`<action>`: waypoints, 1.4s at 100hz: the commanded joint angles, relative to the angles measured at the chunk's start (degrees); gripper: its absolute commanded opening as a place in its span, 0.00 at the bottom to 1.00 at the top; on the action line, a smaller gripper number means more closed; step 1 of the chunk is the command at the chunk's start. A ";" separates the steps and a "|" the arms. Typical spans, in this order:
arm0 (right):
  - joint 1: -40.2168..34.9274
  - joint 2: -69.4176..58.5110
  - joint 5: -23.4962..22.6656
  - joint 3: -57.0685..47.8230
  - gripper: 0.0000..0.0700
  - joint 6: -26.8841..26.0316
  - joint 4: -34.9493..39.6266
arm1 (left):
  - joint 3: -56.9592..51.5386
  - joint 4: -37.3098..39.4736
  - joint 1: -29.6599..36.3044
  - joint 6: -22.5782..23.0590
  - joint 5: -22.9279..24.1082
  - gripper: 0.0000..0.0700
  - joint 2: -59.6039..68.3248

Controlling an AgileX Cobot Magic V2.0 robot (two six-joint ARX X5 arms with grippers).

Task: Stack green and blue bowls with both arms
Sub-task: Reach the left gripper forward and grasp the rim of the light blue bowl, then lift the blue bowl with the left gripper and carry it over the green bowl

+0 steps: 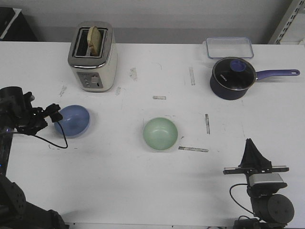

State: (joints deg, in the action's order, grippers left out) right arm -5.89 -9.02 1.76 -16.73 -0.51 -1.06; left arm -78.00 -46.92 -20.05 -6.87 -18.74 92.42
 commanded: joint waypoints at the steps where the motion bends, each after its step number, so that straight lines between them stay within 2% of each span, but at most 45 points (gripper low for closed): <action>1: -0.02 0.02 0.17 -0.15 0.00 -0.98 -0.61 | -1.31 -0.13 -0.09 2.45 0.28 0.64 2.01; 21: -0.02 0.02 0.17 -0.15 0.00 -0.96 -0.61 | -1.31 0.15 0.68 3.04 0.33 0.60 5.99; 25: -0.02 0.02 0.17 -0.15 0.00 -0.96 -0.61 | -1.31 0.13 0.81 3.04 0.33 0.55 6.56; 39: -0.02 0.02 0.17 -0.15 0.00 -0.96 -0.61 | -1.31 0.83 1.44 3.02 0.35 0.25 7.69; 52: -0.02 0.02 0.17 -0.13 0.00 -0.98 -0.61 | -1.31 1.18 1.49 2.99 2.45 0.05 7.69; 58: -0.02 0.02 0.17 -0.15 0.00 -0.96 -0.61 | -1.31 1.05 1.49 2.99 3.04 0.00 7.69; 76: -0.02 0.02 0.17 -0.13 0.00 -0.96 -0.61 | -1.36 0.92 1.68 2.58 3.28 0.00 6.91; 93: -0.02 0.02 0.17 -0.13 0.00 -0.96 -0.61 | -2.32 0.17 3.52 -1.70 3.28 0.00 2.56; 104: -0.02 0.02 0.17 -0.13 0.00 -0.96 -0.61 | -4.28 -1.29 5.75 -1.84 3.37 0.00 0.15; 121: -0.02 0.02 0.17 -0.13 0.00 -0.96 -0.61 | -9.49 -5.57 13.64 -4.42 6.80 0.00 -0.26; 140: -0.02 0.02 0.17 -0.13 0.00 -0.98 -0.61 | -10.49 -3.80 25.68 -9.42 8.52 0.00 -0.24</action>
State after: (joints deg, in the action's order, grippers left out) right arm -5.89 -9.04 1.76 -16.73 -0.51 -1.06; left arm -87.05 -51.07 2.79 -13.04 -10.28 91.20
